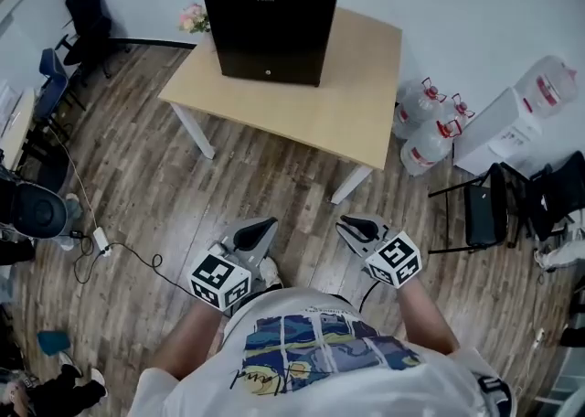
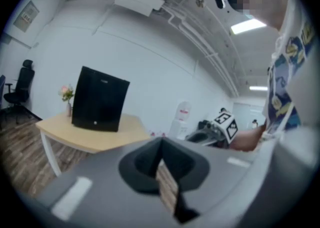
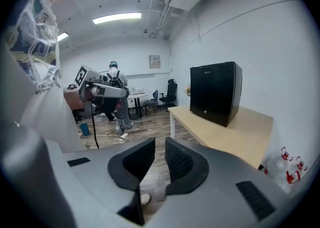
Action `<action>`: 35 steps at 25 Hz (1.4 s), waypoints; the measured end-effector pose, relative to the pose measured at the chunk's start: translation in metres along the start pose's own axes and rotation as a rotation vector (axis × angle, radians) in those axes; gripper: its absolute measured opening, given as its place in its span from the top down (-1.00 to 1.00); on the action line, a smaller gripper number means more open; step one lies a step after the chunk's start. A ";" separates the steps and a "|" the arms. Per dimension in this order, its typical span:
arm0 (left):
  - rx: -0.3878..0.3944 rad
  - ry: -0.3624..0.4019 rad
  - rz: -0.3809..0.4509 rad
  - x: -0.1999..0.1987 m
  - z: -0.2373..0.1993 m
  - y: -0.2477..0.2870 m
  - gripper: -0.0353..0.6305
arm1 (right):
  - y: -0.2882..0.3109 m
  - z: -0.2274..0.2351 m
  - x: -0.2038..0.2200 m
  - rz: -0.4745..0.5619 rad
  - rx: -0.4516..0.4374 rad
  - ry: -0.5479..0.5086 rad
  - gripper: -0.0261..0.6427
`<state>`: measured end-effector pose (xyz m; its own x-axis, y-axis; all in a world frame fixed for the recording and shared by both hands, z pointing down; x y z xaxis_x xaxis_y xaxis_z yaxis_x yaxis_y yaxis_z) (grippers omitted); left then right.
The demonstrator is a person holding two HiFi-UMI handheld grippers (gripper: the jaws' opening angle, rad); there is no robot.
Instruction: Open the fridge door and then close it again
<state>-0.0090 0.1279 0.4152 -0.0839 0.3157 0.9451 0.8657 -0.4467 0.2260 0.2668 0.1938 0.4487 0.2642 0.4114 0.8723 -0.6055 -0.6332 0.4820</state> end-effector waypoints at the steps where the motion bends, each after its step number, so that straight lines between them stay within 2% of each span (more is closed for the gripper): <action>1: 0.009 0.012 0.002 -0.005 -0.013 0.003 0.87 | 0.011 0.008 -0.011 0.004 0.008 -0.009 0.77; 4: 0.014 0.038 -0.004 -0.018 -0.050 0.007 0.87 | 0.047 0.027 -0.045 0.027 0.010 -0.046 0.77; 8: -0.017 0.001 0.003 -0.025 -0.081 0.008 0.87 | 0.080 0.056 -0.088 0.015 -0.021 -0.122 0.77; 12: -0.066 -0.049 0.011 -0.026 -0.111 0.017 0.87 | 0.108 0.101 -0.133 0.015 -0.040 -0.209 0.78; 18: -0.162 -0.051 0.016 -0.050 -0.151 0.044 0.87 | 0.160 0.182 -0.214 0.059 -0.091 -0.326 0.78; 22: -0.188 -0.019 -0.006 -0.076 -0.173 0.066 0.87 | 0.195 0.227 -0.270 0.057 -0.133 -0.403 0.78; 29: -0.281 -0.071 0.019 -0.103 -0.208 0.108 0.87 | 0.250 0.285 -0.358 0.087 -0.220 -0.507 0.75; 35: -0.313 -0.082 0.041 -0.114 -0.224 0.128 0.87 | 0.292 0.312 -0.412 0.118 -0.196 -0.573 0.69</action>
<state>0.0005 -0.1527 0.3889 -0.0007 0.3529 0.9356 0.6724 -0.6924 0.2616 0.2154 -0.3655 0.2553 0.5154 -0.1057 0.8504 -0.7677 -0.4979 0.4034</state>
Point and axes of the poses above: the fingertips, and each gripper's own axes: y forward along the fingers, z to its right, x out of its underside, the point moved 10 cm from there along -y, backward along the fingers, and after that the axes turned 5 degrees about -x, right-handed, at the moved point
